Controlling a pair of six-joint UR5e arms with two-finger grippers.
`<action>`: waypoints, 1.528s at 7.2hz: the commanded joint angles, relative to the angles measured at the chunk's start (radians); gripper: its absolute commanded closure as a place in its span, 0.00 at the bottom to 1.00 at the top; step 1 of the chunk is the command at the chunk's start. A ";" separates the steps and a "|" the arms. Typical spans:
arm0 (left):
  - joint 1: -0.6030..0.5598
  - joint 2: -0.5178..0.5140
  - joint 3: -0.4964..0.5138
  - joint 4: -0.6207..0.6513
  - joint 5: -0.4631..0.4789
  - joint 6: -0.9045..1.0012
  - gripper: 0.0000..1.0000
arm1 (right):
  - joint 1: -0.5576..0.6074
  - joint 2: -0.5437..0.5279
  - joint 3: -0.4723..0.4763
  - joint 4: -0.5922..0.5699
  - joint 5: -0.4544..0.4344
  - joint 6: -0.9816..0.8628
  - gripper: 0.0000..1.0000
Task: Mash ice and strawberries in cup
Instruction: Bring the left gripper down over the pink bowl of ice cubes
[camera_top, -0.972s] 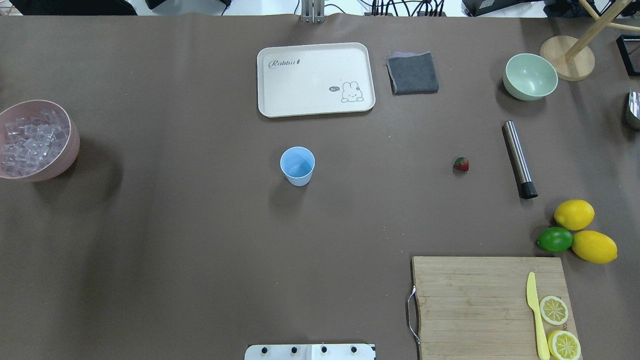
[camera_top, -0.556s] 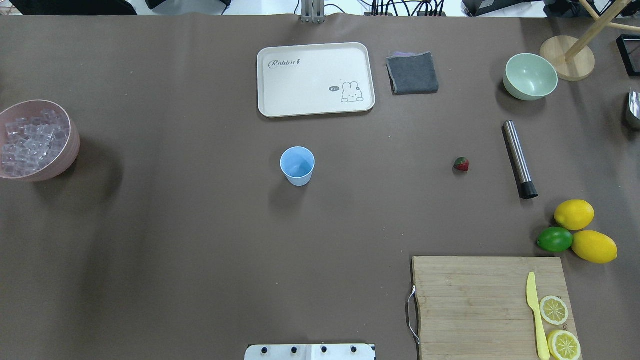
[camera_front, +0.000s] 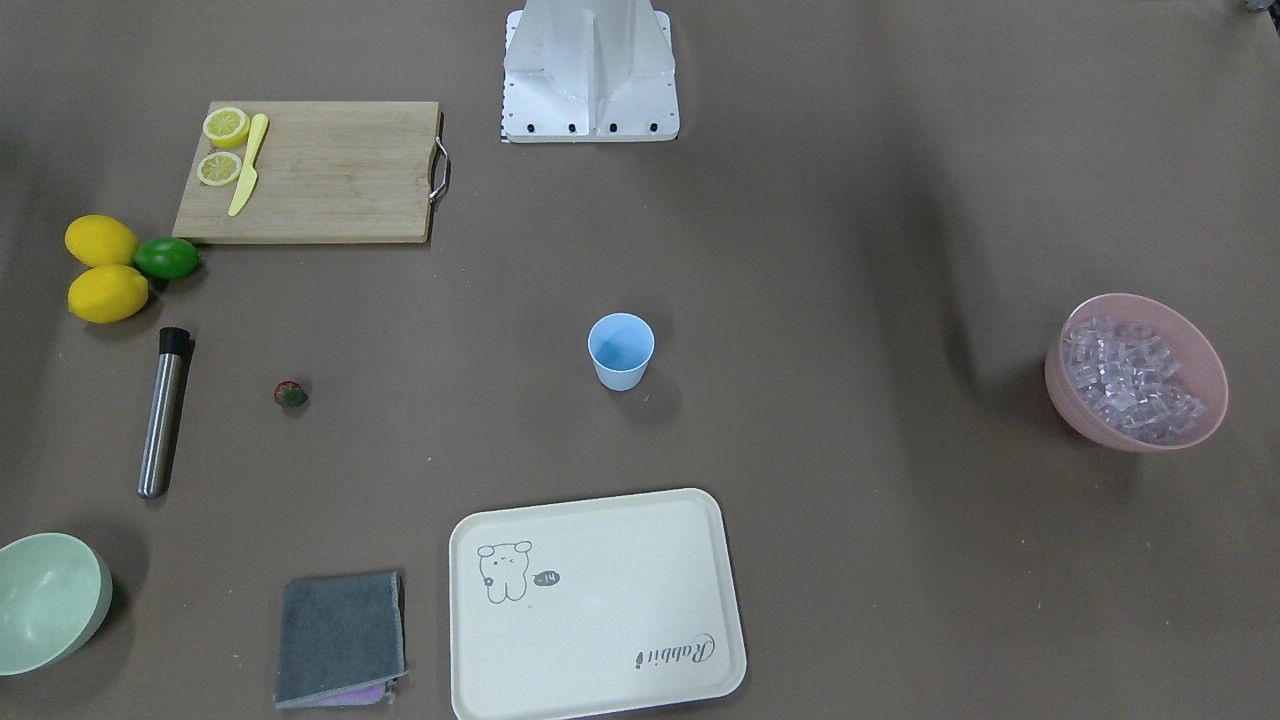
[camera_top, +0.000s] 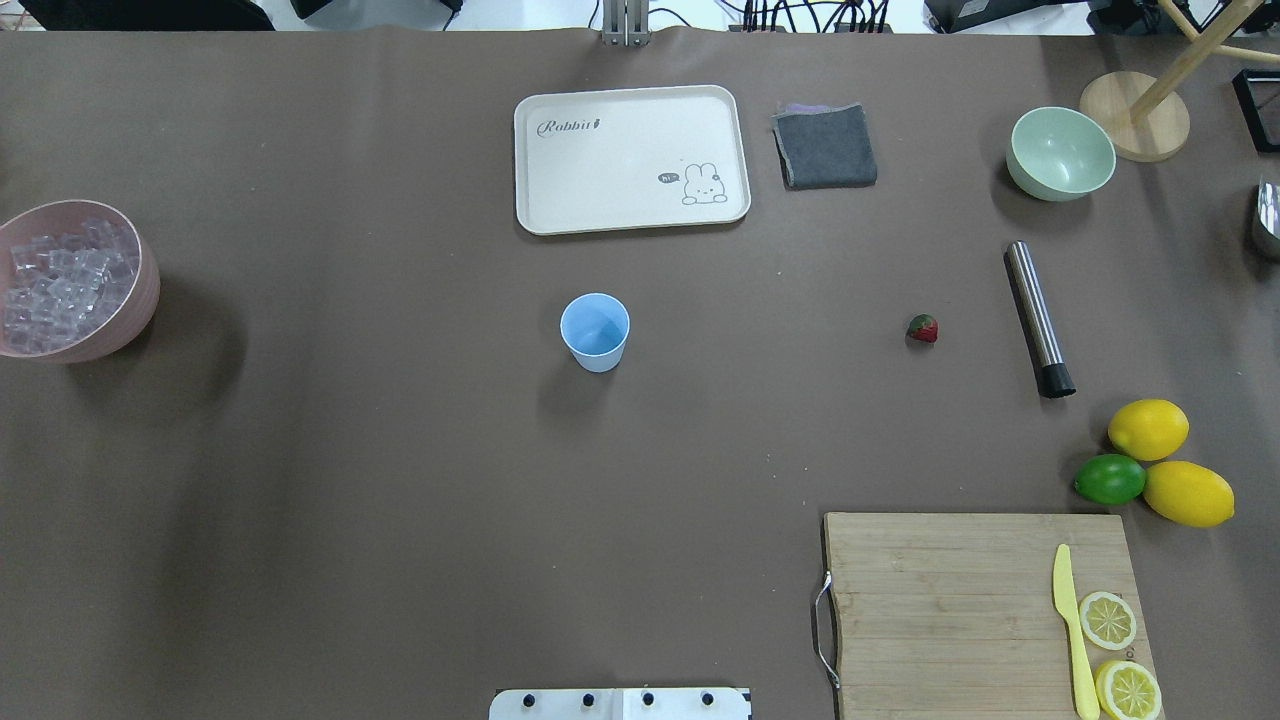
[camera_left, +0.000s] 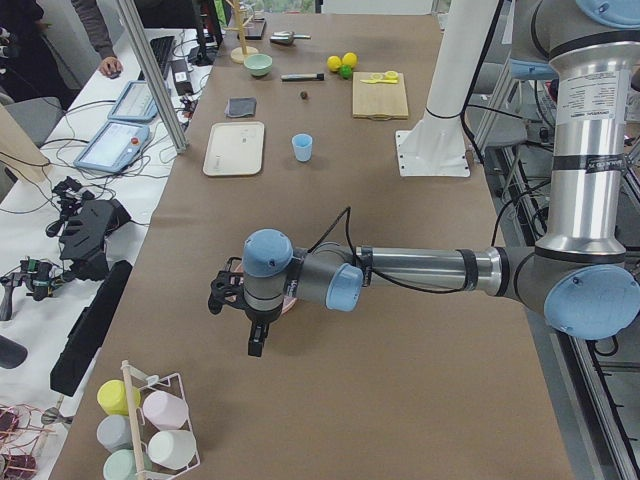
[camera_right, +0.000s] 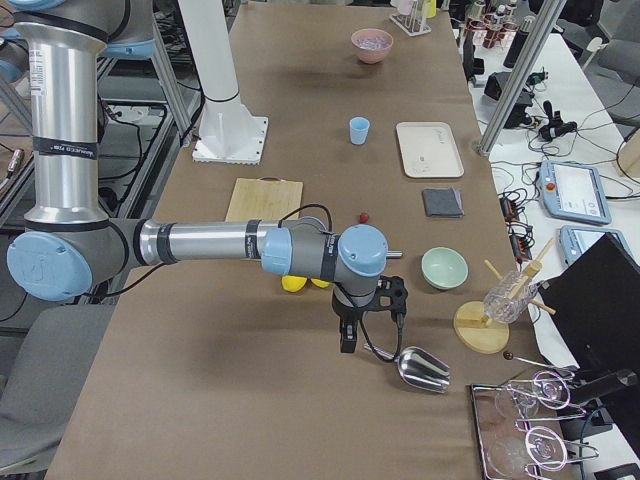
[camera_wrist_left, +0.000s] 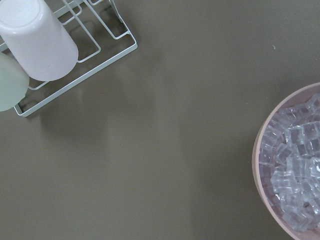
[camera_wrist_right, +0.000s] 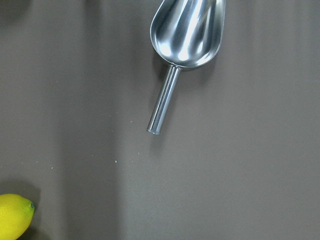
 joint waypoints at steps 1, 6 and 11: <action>-0.005 0.015 -0.001 -0.014 -0.130 -0.001 0.03 | 0.002 -0.001 0.007 -0.011 0.020 0.000 0.00; 0.011 0.001 -0.032 -0.295 -0.134 -0.132 0.03 | 0.002 -0.001 0.005 -0.009 0.017 0.000 0.00; 0.176 -0.023 -0.027 -0.474 -0.008 -0.187 0.03 | 0.002 -0.002 0.005 -0.006 0.015 0.000 0.00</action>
